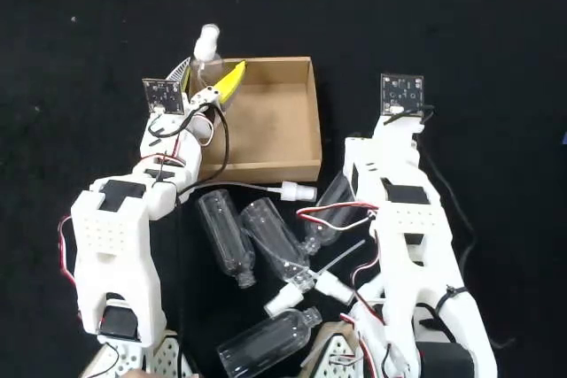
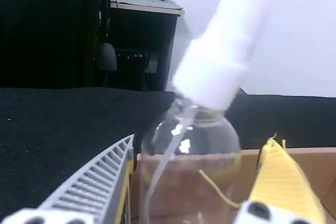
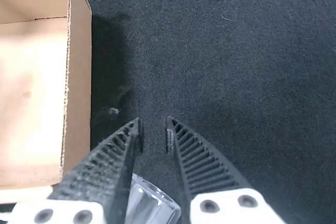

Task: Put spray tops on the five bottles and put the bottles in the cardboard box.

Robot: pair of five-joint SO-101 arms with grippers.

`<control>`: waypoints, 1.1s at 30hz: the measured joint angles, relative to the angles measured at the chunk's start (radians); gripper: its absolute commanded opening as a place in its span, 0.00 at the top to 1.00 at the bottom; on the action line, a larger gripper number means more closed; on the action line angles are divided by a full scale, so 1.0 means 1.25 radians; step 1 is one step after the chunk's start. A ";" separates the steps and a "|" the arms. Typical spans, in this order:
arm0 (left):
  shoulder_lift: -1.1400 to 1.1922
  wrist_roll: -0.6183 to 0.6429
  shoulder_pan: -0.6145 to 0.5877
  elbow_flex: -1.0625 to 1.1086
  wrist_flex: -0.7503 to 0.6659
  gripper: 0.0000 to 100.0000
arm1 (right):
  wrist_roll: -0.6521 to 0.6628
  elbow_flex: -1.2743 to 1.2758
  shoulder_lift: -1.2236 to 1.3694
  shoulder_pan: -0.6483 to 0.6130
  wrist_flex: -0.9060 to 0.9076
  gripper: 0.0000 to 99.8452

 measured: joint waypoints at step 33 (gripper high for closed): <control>-0.398 0.001 -0.011 0.037 0.749 0.65 | 0.000 0.000 0.000 0.000 0.000 0.94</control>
